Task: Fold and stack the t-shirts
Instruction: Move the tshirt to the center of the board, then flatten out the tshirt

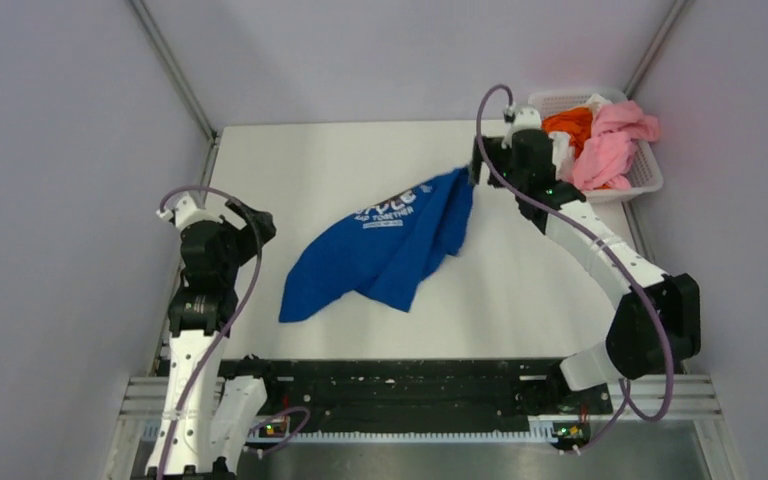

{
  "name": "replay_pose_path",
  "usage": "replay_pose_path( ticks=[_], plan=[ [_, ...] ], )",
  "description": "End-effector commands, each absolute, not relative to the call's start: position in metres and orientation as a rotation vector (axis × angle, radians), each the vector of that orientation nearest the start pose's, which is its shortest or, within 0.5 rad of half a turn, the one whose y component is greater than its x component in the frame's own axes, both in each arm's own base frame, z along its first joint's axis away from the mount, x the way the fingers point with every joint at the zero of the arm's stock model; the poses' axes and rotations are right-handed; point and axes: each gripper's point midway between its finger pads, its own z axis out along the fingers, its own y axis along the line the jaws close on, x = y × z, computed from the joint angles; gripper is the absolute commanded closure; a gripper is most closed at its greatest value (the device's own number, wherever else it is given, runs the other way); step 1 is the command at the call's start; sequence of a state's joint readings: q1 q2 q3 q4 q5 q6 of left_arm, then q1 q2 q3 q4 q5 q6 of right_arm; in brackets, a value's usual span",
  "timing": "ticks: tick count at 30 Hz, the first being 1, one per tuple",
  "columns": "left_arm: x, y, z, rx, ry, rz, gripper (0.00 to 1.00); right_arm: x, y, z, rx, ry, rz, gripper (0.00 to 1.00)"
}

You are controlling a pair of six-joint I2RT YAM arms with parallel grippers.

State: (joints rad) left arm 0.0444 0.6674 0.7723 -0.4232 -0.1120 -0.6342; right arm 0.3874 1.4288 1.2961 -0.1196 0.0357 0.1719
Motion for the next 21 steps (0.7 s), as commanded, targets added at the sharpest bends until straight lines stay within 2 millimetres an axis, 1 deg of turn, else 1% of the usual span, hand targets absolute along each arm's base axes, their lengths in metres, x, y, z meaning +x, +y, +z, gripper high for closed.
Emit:
replay_pose_path(
  ticks=[1, 2, 5, 8, 10, 12, 16, 17, 18, 21],
  plan=[
    [0.286, -0.011, 0.219, -0.705, 1.905, -0.378, 0.01, 0.426, 0.087, 0.212, 0.164, 1.984, -0.045, 0.01],
    [0.287, -0.016, 0.211, -0.699, 1.943, -0.404, 0.01, 0.421, 0.087, 0.204, 0.152, 2.004, -0.05, 0.01],
    [0.287, -0.022, 0.186, -0.726, 2.034, -0.424, 0.01, 0.408, 0.097, 0.201, 0.143, 2.012, 0.04, 0.01],
    [0.281, -0.022, 0.155, -0.768, 2.124, -0.397, 0.01, 0.389, 0.117, 0.2, 0.142, 2.016, 0.163, 0.01],
    [0.272, -0.024, 0.135, -0.796, 2.19, -0.391, 0.01, 0.372, 0.133, 0.193, 0.105, 2.041, 0.168, 0.01],
    [0.26, -0.03, 0.113, -0.815, 2.271, -0.407, 0.01, 0.354, 0.148, 0.181, 0.082, 2.091, 0.155, 0.01],
    [0.235, -0.033, 0.071, -0.887, 2.396, -0.379, 0.02, 0.318, 0.185, 0.144, 0.02, 2.221, 0.257, 0.01],
    [0.231, -0.034, 0.064, -0.896, 2.416, -0.379, 0.03, 0.308, 0.193, 0.133, -0.011, 2.246, 0.267, 0.01],
    [0.229, -0.035, 0.059, -0.902, 2.429, -0.387, 0.05, 0.299, 0.2, 0.127, -0.04, 2.26, 0.273, 0.01],
    [0.224, -0.041, 0.049, -0.909, 2.457, -0.42, 0.1, 0.275, 0.219, 0.115, -0.131, 2.292, 0.286, 0.01]
  ],
)
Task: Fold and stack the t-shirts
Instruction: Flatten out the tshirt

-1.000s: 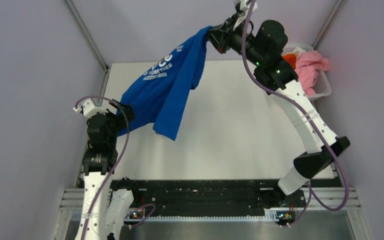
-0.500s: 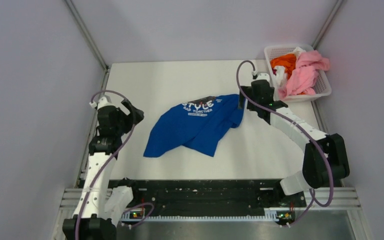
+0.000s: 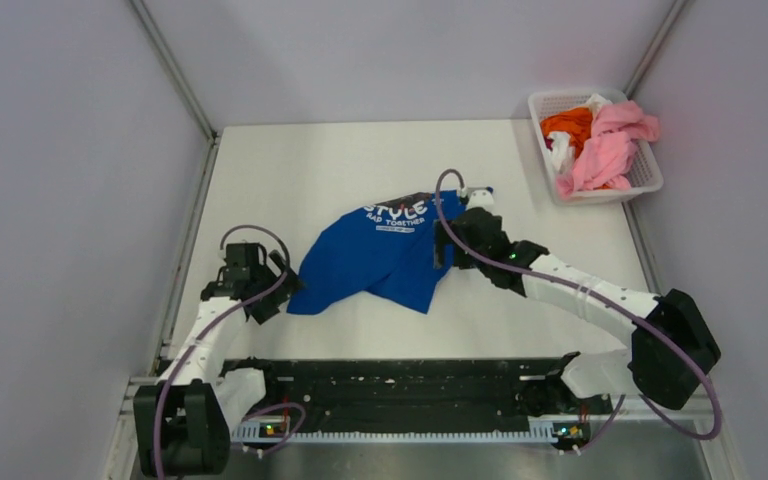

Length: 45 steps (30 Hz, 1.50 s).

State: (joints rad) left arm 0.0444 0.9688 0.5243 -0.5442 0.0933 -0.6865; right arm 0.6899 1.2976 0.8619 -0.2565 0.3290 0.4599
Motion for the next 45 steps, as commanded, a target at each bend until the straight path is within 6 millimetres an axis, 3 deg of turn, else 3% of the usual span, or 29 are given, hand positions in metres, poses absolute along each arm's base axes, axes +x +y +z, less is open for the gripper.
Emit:
replay_pose_path(
  ticks=[1, 12, 19, 24, 27, 34, 45],
  plan=[
    [0.224, -0.043, 0.046, -0.908, 2.463, -0.434, 0.12, 0.269, 0.224, 0.112, -0.149, 2.303, 0.299, 0.01],
    [0.233, -0.05, 0.025, -0.906, 2.538, -0.41, 0.24, 0.239, 0.235, 0.095, -0.256, 2.376, 0.339, 0.01],
    [0.241, -0.073, 0.012, -0.78, 2.647, -0.323, 0.37, 0.224, 0.251, 0.09, -0.333, 2.391, 0.395, 0.02],
    [0.243, -0.078, 0.005, -0.745, 2.692, -0.256, 0.62, 0.209, 0.274, 0.08, -0.405, 2.412, 0.411, 0.04],
    [0.243, -0.08, 0.005, -0.739, 2.698, -0.255, 1.0, 0.2, 0.288, 0.071, -0.431, 2.424, 0.409, 0.06],
    [0.239, -0.078, 0.014, -0.715, 2.649, -0.253, 1.0, 0.193, 0.307, 0.044, -0.45, 2.474, 0.323, 0.17],
    [0.235, -0.08, 0.028, -0.696, 2.592, -0.306, 1.0, 0.213, 0.287, 0.014, -0.326, 2.436, 0.117, 0.3]
  ],
)
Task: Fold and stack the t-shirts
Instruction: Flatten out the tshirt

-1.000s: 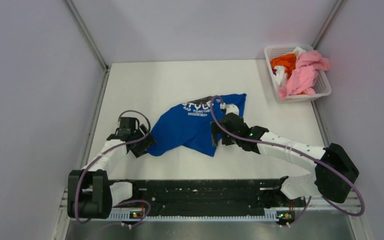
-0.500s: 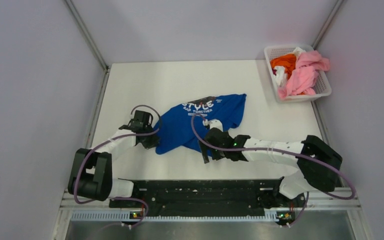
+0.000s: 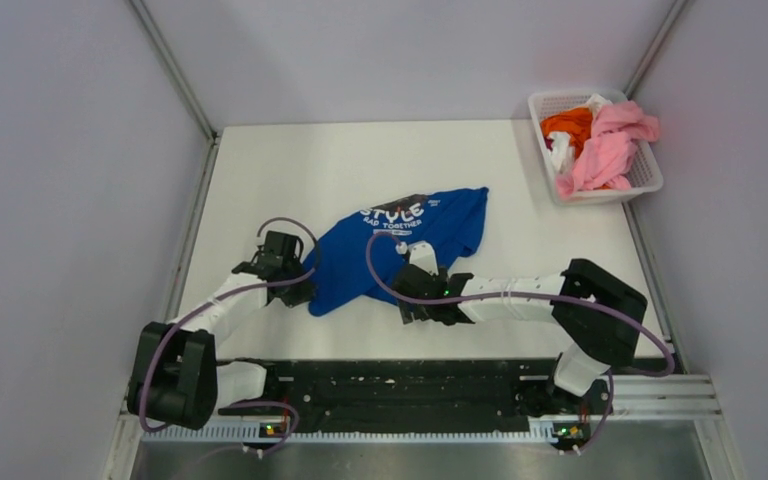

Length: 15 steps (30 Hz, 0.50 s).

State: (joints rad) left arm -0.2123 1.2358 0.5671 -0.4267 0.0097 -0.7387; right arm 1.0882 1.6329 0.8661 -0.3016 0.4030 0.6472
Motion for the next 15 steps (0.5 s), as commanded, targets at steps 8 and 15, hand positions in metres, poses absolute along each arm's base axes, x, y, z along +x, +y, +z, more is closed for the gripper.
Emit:
replay_pose_path(
  ticks=[8, 15],
  plan=[
    [0.238, -0.086, 0.037, -0.677, 2.567, -0.364, 1.0, 0.218, 0.285, 0.009, -0.261, 2.393, 0.139, 0.82],
    [0.247, -0.071, 0.055, -0.685, 2.516, -0.258, 1.0, 0.233, 0.261, 0.03, -0.17, 2.31, 0.12, 1.0]
  ],
)
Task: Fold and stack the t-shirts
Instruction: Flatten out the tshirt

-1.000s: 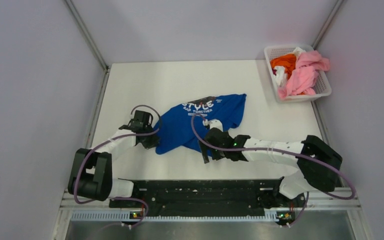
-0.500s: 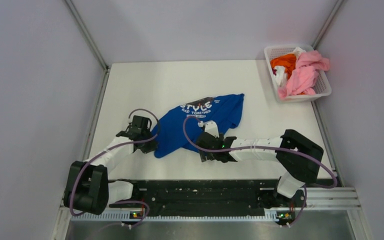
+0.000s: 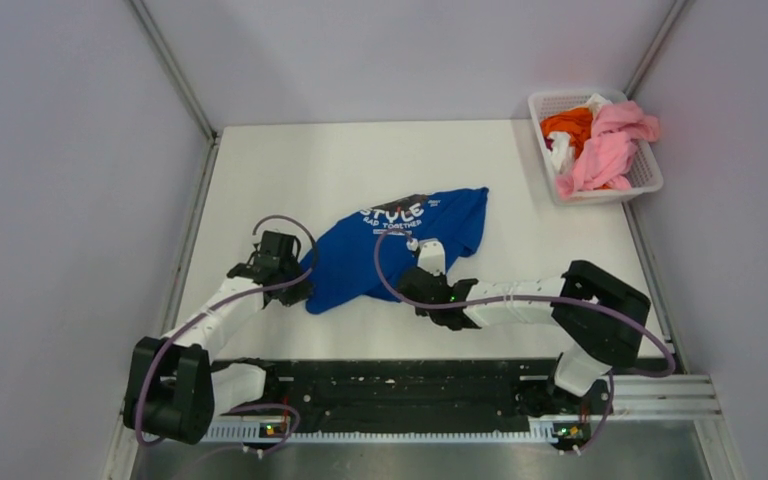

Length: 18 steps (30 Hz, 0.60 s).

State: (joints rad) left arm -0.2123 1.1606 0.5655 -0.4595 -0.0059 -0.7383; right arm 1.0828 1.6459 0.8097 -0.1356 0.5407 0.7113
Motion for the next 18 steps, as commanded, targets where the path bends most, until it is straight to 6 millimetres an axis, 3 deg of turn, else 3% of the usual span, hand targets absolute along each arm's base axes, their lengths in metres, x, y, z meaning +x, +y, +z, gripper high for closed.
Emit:
replay_pose_path(
  ticks=[1, 6, 10, 13, 18],
  plan=[
    [0.249, -0.07, 0.058, -0.684, 2.508, -0.257, 1.0, 0.237, 0.255, 0.035, -0.15, 2.295, 0.116, 1.0],
    [0.265, -0.072, 0.077, -0.678, 2.461, -0.268, 1.0, 0.264, 0.217, 0.067, -0.027, 2.207, 0.08, 1.0],
    [0.288, -0.071, 0.108, -0.667, 2.383, -0.275, 1.0, 0.291, 0.185, 0.104, 0.09, 2.106, 0.061, 1.0],
    [0.307, -0.073, 0.139, -0.649, 2.305, -0.302, 1.0, 0.311, 0.166, 0.144, 0.152, 2.003, 0.052, 1.0],
    [0.34, -0.072, 0.207, -0.622, 2.137, -0.33, 1.0, 0.338, 0.137, 0.229, 0.24, 1.785, 0.019, 1.0]
  ],
)
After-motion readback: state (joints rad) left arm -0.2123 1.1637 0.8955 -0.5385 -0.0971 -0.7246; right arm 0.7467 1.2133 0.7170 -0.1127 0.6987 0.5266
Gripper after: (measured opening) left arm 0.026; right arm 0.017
